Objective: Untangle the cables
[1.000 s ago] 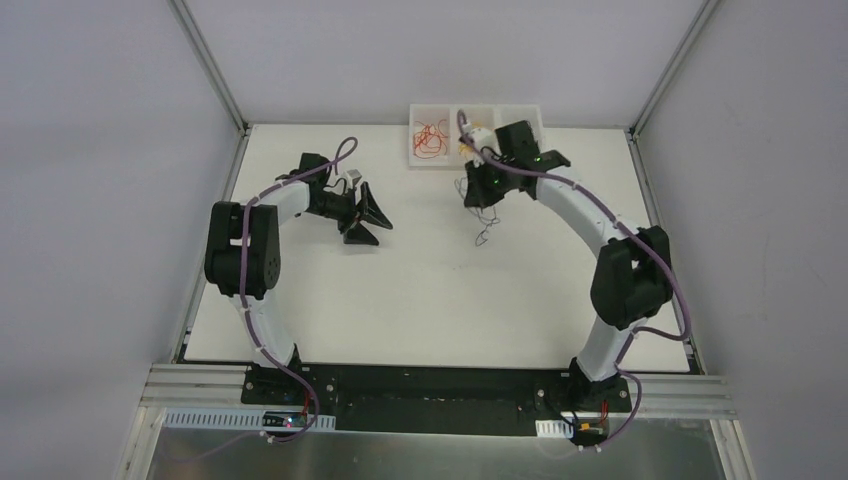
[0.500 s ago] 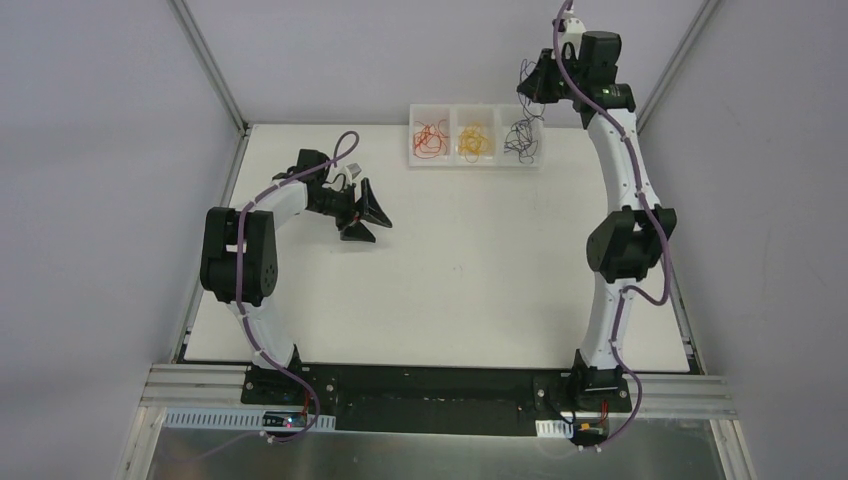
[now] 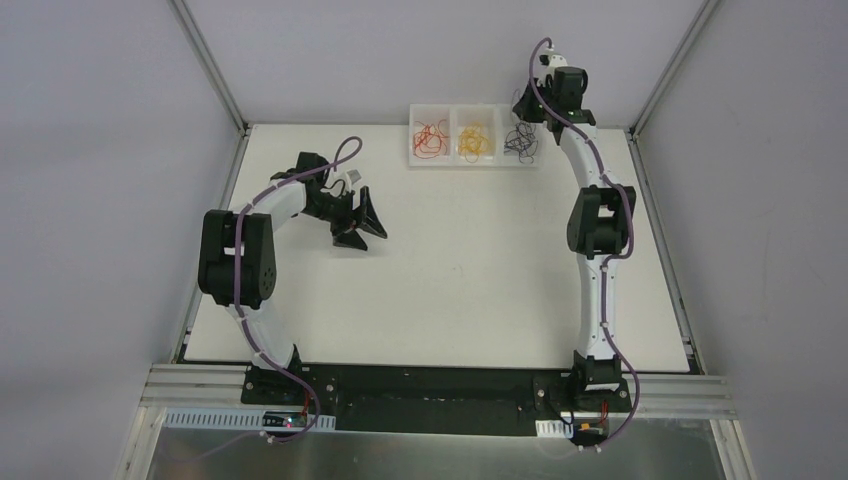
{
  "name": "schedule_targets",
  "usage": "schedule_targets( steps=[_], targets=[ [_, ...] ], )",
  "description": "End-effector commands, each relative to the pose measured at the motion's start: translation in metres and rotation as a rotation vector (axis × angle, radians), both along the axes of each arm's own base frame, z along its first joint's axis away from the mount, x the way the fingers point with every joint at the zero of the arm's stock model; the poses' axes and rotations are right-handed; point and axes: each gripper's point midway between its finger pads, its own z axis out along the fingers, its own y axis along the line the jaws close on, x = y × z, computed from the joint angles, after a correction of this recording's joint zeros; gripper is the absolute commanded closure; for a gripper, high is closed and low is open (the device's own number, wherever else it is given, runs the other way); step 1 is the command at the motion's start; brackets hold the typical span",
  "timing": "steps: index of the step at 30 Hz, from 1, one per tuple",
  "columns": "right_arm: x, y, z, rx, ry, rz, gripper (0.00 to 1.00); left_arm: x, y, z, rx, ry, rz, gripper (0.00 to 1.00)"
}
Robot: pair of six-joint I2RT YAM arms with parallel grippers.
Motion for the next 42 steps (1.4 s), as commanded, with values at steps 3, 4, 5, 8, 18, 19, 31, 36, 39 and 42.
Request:
schedule_targets(
  steps=[3,4,5,8,18,19,31,36,39,42],
  targets=[
    [0.016,-0.008,0.043,0.007,-0.14,-0.04,0.64,-0.014,0.004,0.007,0.039,-0.023,-0.048,0.23],
    [0.014,-0.008,0.051,0.009,-0.152,-0.04,0.6,-0.013,0.004,0.008,0.039,-0.025,-0.051,0.23],
    [0.011,-0.008,0.056,0.009,-0.158,-0.037,0.56,-0.012,0.004,0.009,0.038,-0.028,-0.053,0.23],
    [0.004,-0.008,0.074,0.005,-0.175,-0.033,0.51,-0.008,0.003,0.01,0.038,-0.03,-0.057,0.23],
    [-0.061,-0.008,0.14,-0.01,-0.153,0.022,0.01,0.02,0.007,0.043,0.076,-0.188,-0.075,0.01],
    [-0.071,-0.007,0.144,-0.012,-0.136,0.031,0.01,0.027,0.01,0.05,0.1,-0.219,-0.078,0.01],
    [-0.198,-0.055,0.128,0.002,0.226,-0.048,0.01,0.098,0.054,0.128,0.423,-0.351,-0.024,0.01],
    [-0.247,-0.09,0.06,0.083,0.423,-0.136,0.01,0.093,0.067,0.137,0.487,-0.387,-0.019,0.0],
    [-0.283,-0.102,0.015,0.091,0.54,-0.156,0.01,0.079,0.072,0.125,0.512,-0.344,-0.025,0.0],
    [-0.311,-0.109,-0.011,0.054,0.587,-0.161,0.01,0.063,0.077,0.106,0.534,-0.274,-0.027,0.0]
  ],
)
